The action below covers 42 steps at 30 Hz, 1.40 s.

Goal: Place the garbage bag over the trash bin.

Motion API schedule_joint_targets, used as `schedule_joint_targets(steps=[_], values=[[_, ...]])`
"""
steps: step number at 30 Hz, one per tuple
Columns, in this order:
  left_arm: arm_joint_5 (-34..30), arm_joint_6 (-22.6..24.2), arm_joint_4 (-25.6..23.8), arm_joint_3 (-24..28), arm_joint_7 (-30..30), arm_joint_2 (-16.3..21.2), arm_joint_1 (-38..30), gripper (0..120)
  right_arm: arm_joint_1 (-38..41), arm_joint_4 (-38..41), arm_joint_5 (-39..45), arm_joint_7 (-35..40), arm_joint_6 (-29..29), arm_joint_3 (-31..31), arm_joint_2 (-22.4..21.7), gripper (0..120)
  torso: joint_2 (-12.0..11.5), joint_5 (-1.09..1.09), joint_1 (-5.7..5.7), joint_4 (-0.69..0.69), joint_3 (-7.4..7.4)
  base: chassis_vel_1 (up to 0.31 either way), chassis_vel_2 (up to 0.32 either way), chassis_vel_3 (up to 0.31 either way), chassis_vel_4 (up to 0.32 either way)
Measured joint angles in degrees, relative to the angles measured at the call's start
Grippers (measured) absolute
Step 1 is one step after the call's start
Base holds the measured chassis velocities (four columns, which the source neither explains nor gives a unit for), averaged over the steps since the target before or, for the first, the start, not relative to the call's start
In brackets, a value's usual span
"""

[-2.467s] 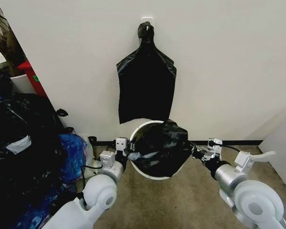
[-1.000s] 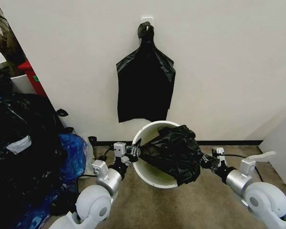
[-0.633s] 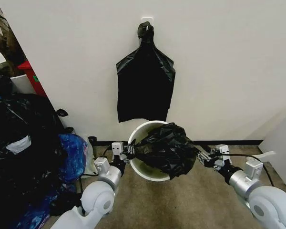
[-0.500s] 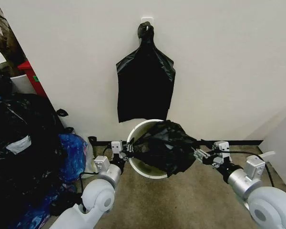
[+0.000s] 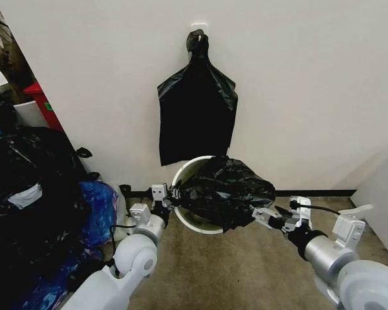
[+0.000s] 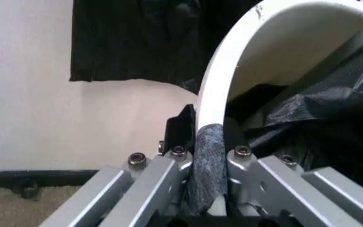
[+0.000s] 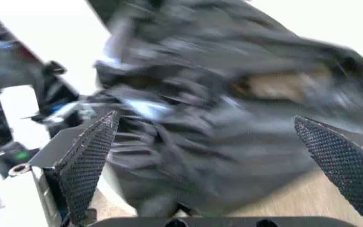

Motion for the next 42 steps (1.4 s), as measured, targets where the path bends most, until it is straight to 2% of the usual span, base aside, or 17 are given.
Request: schedule_joint_targets(steps=[6,10,15,20,25,29,31,35,37,38,41,42], values=[[2.6,0.7,0.3,2.4,0.3,0.9,-1.4,4,2.6,-0.2,-6.4,-8.9,1.2,-3.2,-5.0,100,0.0,0.00,0.00,0.01,0.00,0.000,0.000,0.000,0.000],[3.4,1.2,0.3,3.6,0.5,1.1,-2.0,4,3.1,-0.2,-8.6,-9.9,1.6,-5.5,-5.8,100,0.0,0.00,0.00,-0.01,0.00,0.000,0.000,0.000,0.000],[5.3,2.0,0.3,4.7,0.5,1.0,-1.8,4,4.7,-0.3,-13.3,-10.8,2.7,-11.9,-6.6,100,0.0,0.00,0.00,0.01,0.00,0.000,0.000,0.000,0.000],[6.0,2.3,-0.2,4.9,0.5,1.0,-1.3,4,5.1,-0.3,-15.3,-11.1,2.8,-13.5,-6.7,98,0.0,0.00,0.00,0.00,0.00,0.000,0.000,0.000,0.000],[6.3,2.7,-1.3,5.1,0.9,1.2,-0.9,4,5.9,-0.4,-16.8,-11.8,2.5,-13.4,-6.9,77,0.0,0.00,0.00,0.00,0.00,0.000,0.000,0.000,0.000],[6.4,2.8,-1.6,5.1,0.9,1.2,-0.9,4,6.1,-0.6,-18.5,-12.6,2.5,-13.7,-7.0,69,0.0,0.00,0.00,0.00,0.00,0.000,0.000,0.000,0.000],[6.4,3.1,-2.2,5.1,1.0,1.2,-0.8,4,6.3,-1.8,-20.0,-13.4,2.5,-14.1,-7.1,56,0.0,0.00,0.00,0.00,0.00,0.000,0.000,0.000,0.000],[6.3,3.3,-2.9,5.1,1.1,1.4,-0.7,4,6.6,-3.2,-21.0,-13.6,2.3,-14.3,-7.2,47,0.0,0.01,0.00,0.00,0.00,0.000,0.000,0.000,0.000],[6.3,3.3,-3.0,5.0,1.2,1.5,-0.7,4,6.8,-3.8,-21.3,-14.0,2.3,-14.4,-7.3,37,0.0,0.01,0.00,0.00,0.00,0.000,0.000,0.000,0.000],[6.3,3.3,-3.0,4.9,1.2,1.5,-0.7,4,6.6,-3.8,-21.2,-13.9,2.1,-14.4,-7.4,26,0.0,0.00,0.00,0.00,0.00,0.000,0.000,0.000,0.000],[6.2,3.3,-3.0,4.8,1.2,1.5,-0.8,4,6.4,-3.8,-21.2,-13.8,2.1,-14.3,-7.5,12,0.0,0.00,0.00,0.00,0.00,0.000,0.000,0.000,0.000],[6.2,3.3,-3.0,4.8,1.2,1.5,-0.8,4,6.4,-3.8,-21.2,-13.8,2.1,-14.3,-7.5,12,0.0,0.00,0.00,0.00,0.00,0.000,0.000,0.000,0.000]])
